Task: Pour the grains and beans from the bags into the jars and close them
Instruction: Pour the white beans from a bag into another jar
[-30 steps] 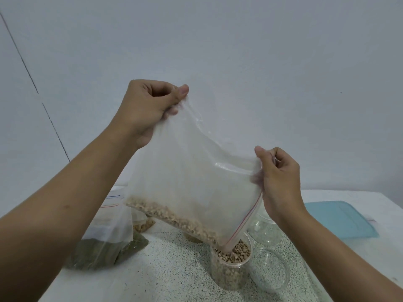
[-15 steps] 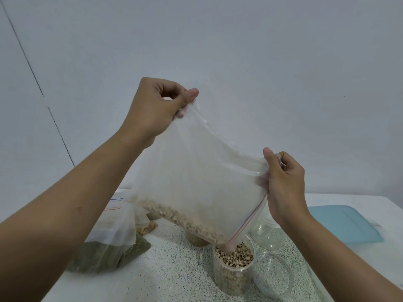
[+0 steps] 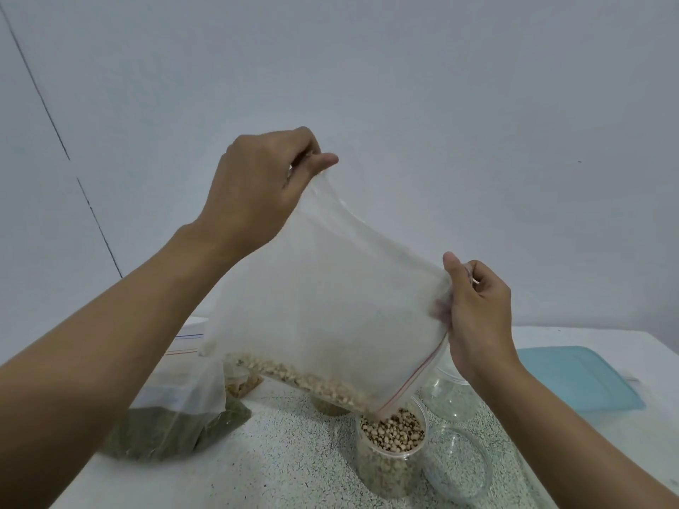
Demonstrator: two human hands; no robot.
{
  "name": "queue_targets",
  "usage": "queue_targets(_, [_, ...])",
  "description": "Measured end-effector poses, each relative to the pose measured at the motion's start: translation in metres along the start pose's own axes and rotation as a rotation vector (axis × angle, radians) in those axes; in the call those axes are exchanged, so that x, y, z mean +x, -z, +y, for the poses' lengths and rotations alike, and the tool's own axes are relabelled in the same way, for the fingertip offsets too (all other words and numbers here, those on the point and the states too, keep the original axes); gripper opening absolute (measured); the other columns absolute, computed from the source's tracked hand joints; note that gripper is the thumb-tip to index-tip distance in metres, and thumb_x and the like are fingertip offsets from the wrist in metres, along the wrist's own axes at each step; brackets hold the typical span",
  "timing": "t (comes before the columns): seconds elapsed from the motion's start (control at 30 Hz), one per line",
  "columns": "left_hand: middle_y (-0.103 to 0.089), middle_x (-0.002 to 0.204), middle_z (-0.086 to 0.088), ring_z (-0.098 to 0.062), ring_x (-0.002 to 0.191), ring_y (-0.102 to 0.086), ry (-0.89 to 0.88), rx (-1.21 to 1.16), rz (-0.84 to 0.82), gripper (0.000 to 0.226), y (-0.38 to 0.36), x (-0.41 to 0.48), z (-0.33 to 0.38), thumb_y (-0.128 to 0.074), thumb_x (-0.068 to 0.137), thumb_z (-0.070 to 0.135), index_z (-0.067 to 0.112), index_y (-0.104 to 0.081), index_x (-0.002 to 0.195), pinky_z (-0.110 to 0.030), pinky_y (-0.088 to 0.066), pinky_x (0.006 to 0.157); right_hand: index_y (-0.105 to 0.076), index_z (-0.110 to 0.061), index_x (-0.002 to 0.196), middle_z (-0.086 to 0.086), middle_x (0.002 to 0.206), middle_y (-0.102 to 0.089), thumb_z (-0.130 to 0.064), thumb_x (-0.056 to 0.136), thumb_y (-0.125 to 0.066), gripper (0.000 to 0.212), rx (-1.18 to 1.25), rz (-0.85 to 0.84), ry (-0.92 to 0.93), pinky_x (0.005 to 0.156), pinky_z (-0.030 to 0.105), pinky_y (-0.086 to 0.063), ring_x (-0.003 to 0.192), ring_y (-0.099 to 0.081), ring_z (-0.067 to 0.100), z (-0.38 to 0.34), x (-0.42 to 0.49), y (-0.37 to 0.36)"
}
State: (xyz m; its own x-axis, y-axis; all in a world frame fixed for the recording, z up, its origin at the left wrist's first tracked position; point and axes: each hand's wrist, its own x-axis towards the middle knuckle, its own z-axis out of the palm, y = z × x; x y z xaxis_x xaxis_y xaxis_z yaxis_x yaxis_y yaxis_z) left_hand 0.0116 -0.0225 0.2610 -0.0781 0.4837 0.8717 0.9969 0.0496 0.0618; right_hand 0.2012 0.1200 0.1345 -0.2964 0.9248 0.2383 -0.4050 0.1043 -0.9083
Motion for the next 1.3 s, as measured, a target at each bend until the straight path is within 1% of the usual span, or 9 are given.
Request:
queue_targets(0.17, [-0.049, 0.059, 0.001, -0.024, 0.053, -0.045, -0.117, 0.19, 0.04, 0.042, 0.002, -0.006, -0.002, -0.052, 0.106, 0.042, 0.009, -0.062, 0.083, -0.041, -0.041, 0.05, -0.032, -0.021, 0.067, -0.007, 0.053, -0.027, -0.023, 0.101, -0.062, 0.045, -0.016, 0.006, -0.025, 0.044, 0.022, -0.041, 0.046, -0.032, 0.011, 0.004, 0.001, 0.003])
queue_targets(0.33, [-0.05, 0.061, 0.001, -0.023, 0.053, -0.044, -0.111, 0.098, -0.036, 0.041, -0.001, -0.005, -0.006, -0.052, 0.106, 0.041, 0.007, -0.061, 0.086, -0.039, -0.042, 0.054, -0.032, -0.023, 0.067, -0.006, 0.057, -0.027, -0.027, 0.101, -0.061, 0.046, -0.026, 0.004, -0.039, 0.047, 0.024, -0.042, 0.051, -0.033, 0.014, 0.008, 0.003, 0.007])
queue_targets(0.47, [-0.054, 0.063, -0.001, -0.012, 0.055, -0.046, -0.021, -0.097, -0.082, 0.037, -0.002, 0.001, -0.005, -0.058, 0.104, 0.035, 0.004, -0.063, 0.085, -0.016, -0.033, 0.055, -0.032, -0.023, 0.067, -0.004, 0.059, -0.028, -0.028, 0.101, -0.061, 0.046, 0.001, 0.004, -0.038, 0.046, 0.023, -0.042, 0.051, -0.033, 0.014, 0.007, 0.004, 0.006])
queue_targets(0.57, [-0.054, 0.066, 0.008, -0.004, 0.054, -0.048, 0.019, -0.172, -0.081, 0.034, 0.001, 0.008, -0.001, -0.061, 0.103, 0.031, 0.002, -0.064, 0.084, -0.01, -0.033, 0.056, -0.033, -0.022, 0.066, -0.003, 0.059, -0.029, -0.029, 0.101, -0.062, 0.045, 0.01, 0.002, -0.009, 0.048, 0.023, -0.042, 0.05, -0.034, 0.013, 0.001, 0.006, 0.004])
queue_targets(0.77, [-0.055, 0.067, 0.007, -0.005, 0.056, -0.046, 0.011, -0.24, -0.059, 0.036, 0.0, 0.017, 0.006, -0.062, 0.102, 0.031, 0.001, -0.067, 0.084, -0.025, -0.04, 0.055, -0.032, -0.022, 0.065, -0.001, 0.065, -0.026, -0.032, 0.1, -0.065, 0.049, 0.033, 0.022, 0.019, 0.057, 0.032, -0.037, 0.058, -0.028, 0.017, -0.003, 0.009, 0.007])
queue_targets(0.83, [-0.055, 0.067, 0.005, -0.005, 0.057, -0.047, 0.008, -0.254, -0.053, 0.035, 0.0, 0.021, 0.008, -0.063, 0.101, 0.031, 0.001, -0.067, 0.084, -0.022, -0.039, 0.055, -0.027, -0.02, 0.067, 0.0, 0.065, -0.025, -0.032, 0.099, -0.065, 0.051, 0.033, 0.039, 0.023, 0.06, 0.036, -0.035, 0.059, -0.027, 0.018, -0.004, 0.01, 0.007])
queue_targets(0.97, [-0.059, 0.069, -0.004, 0.0, 0.058, -0.049, 0.002, -0.278, -0.048, 0.035, -0.005, 0.029, 0.011, -0.064, 0.101, 0.029, -0.001, -0.068, 0.083, -0.01, -0.034, 0.057, -0.032, -0.021, 0.068, -0.001, 0.062, -0.027, -0.029, 0.101, -0.063, 0.046, 0.033, 0.043, 0.058, 0.048, 0.026, -0.038, 0.051, -0.031, 0.013, -0.007, 0.01, 0.004])
queue_targets(1.1, [-0.062, 0.071, -0.007, 0.001, 0.055, -0.051, 0.016, -0.29, -0.044, 0.035, -0.006, 0.029, 0.01, -0.065, 0.1, 0.029, -0.002, -0.069, 0.083, -0.009, -0.035, 0.057, -0.033, -0.02, 0.068, -0.006, 0.056, -0.031, -0.026, 0.102, -0.061, 0.044, 0.05, 0.054, 0.058, 0.052, 0.028, -0.041, 0.048, -0.035, 0.011, -0.008, 0.009, 0.003])
queue_targets(1.3, [-0.067, 0.072, -0.004, 0.006, 0.057, -0.055, -0.044, -0.237, -0.072, 0.035, -0.008, 0.039, 0.017, -0.066, 0.098, 0.034, 0.003, -0.071, 0.082, -0.011, -0.037, 0.059, -0.033, -0.018, 0.067, -0.007, 0.051, -0.035, -0.02, 0.103, -0.06, 0.045, 0.076, 0.042, 0.101, 0.047, 0.026, -0.038, 0.045, -0.035, 0.012, -0.015, 0.014, -0.002])
